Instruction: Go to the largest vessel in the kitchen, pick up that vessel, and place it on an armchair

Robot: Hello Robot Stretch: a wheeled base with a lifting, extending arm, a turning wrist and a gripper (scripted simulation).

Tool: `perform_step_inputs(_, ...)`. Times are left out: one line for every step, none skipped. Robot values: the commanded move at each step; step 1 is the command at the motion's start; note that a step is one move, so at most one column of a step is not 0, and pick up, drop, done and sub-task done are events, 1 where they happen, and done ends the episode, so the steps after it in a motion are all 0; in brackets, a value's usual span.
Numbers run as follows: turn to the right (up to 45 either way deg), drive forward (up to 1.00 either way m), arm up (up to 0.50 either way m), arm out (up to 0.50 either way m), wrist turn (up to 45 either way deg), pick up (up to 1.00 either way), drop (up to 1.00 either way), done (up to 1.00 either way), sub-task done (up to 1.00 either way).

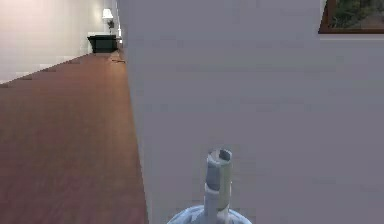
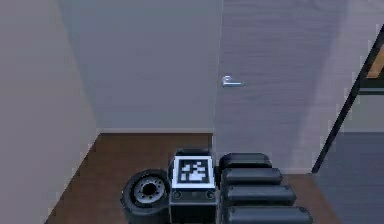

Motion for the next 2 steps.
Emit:
perform_step_inputs(-45.0, 0.00, 0.00, 0.00, 0.0, 0.00, 0.00, 0.00, 0.00)
perform_step_inputs(0.0, 1.00, 0.00, 0.00, 0.0, 0.00, 0.00, 0.00, 0.00)
